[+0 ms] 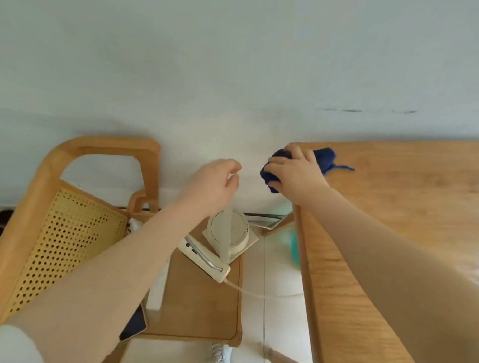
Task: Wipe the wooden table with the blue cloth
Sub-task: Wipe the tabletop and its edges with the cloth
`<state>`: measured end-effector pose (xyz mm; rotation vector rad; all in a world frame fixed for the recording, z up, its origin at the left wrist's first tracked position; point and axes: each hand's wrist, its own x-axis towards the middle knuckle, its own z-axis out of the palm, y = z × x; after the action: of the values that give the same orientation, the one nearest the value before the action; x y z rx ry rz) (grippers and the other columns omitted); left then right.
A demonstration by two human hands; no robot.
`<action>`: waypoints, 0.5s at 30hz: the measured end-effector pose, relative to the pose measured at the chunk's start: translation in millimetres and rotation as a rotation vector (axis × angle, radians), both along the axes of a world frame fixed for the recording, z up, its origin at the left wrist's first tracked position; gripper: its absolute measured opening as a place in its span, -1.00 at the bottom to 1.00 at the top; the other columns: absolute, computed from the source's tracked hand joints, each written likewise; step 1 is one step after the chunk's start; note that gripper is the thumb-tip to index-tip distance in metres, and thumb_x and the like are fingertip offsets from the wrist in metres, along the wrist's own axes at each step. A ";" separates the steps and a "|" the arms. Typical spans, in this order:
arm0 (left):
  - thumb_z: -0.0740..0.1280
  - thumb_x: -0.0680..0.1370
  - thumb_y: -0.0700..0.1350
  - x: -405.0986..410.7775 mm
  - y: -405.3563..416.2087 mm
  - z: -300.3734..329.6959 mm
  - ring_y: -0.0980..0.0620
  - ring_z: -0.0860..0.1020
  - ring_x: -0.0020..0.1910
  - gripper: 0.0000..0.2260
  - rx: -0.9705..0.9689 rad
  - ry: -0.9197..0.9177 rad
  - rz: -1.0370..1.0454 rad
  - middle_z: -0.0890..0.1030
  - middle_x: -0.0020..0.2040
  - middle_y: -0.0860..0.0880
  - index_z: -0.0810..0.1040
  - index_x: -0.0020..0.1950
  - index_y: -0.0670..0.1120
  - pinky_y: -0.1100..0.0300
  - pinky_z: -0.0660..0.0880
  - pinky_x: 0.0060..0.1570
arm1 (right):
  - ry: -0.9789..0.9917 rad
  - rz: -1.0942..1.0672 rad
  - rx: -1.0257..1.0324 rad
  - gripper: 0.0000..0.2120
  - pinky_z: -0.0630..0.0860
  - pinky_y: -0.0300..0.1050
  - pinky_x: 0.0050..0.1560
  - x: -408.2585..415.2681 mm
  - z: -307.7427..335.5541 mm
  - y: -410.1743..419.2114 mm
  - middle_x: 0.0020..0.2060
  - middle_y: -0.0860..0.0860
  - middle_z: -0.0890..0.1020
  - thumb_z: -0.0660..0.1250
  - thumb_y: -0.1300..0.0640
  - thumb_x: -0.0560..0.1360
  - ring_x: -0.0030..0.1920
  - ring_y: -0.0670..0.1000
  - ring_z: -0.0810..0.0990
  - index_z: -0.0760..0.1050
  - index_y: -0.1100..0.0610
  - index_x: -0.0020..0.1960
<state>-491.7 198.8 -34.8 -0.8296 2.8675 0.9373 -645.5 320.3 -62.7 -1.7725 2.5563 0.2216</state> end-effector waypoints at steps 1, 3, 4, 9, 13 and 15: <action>0.13 0.60 -0.15 -5.4 -6.5 -6.3 -0.01 0.48 0.16 -0.70 -0.009 0.001 -0.033 0.50 0.26 -0.01 0.43 0.32 -0.08 0.18 0.38 0.13 | 0.003 0.012 0.118 -0.76 0.16 0.10 0.25 -2.3 -8.7 -5.0 0.12 -0.09 0.59 0.22 0.00 0.51 0.35 0.17 0.25 0.58 0.06 0.07; 0.12 0.60 -0.17 -15.5 -14.9 -18.6 -0.02 0.47 0.18 -0.68 0.009 0.010 -0.092 0.48 0.28 0.00 0.39 0.35 -0.07 0.10 0.40 0.17 | 0.039 -0.019 0.184 -0.68 -0.03 0.09 0.37 -7.4 -17.4 -7.9 0.09 -0.12 0.60 0.11 -0.01 0.54 0.41 0.12 0.16 0.61 0.05 0.01; 0.11 0.60 -0.19 -20.2 -19.1 -24.2 -0.01 0.46 0.20 -0.66 0.017 0.015 -0.117 0.47 0.30 0.00 0.37 0.37 -0.07 0.10 0.39 0.19 | 0.052 -0.032 0.163 -0.67 -0.07 0.09 0.40 -7.5 -17.5 -7.2 0.07 -0.12 0.61 0.10 -0.01 0.54 0.42 0.11 0.16 0.62 0.05 0.00; 0.06 0.55 -0.34 -49.1 -25.4 -40.0 0.01 0.32 0.39 -0.50 -0.005 0.024 -0.350 0.23 0.49 0.01 0.23 0.47 -0.03 0.15 0.28 0.32 | -0.042 0.154 0.079 -0.64 0.09 0.07 0.40 24.2 -11.4 46.3 -0.09 -0.13 0.65 0.08 -0.06 0.48 0.33 0.14 0.38 0.64 0.02 -0.11; 0.03 0.52 -0.40 -84.7 -17.0 -42.0 0.04 0.02 0.51 -0.38 -0.169 0.001 -0.621 -0.07 0.55 0.05 0.02 0.53 -0.01 0.20 0.07 0.43 | -0.092 0.350 0.110 -0.68 0.08 0.01 0.39 32.7 -4.8 78.5 -0.14 -0.13 0.65 0.13 -0.09 0.46 0.26 0.08 0.47 0.63 0.00 -0.13; 0.03 0.51 -0.40 -100.8 -15.3 -42.9 0.02 -0.02 0.52 -0.38 -0.261 0.004 -0.711 -0.08 0.55 0.01 -0.01 0.53 -0.05 0.22 -0.04 0.44 | -0.040 0.355 0.098 -0.64 0.06 0.01 0.40 10.5 -6.4 57.4 -0.18 -0.09 0.66 0.11 -0.10 0.47 0.23 0.08 0.49 0.63 0.03 -0.15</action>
<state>-592.4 183.5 -77.6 0.2150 2.9461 0.4802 -635.0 377.7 -69.0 -2.1540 2.1463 0.3073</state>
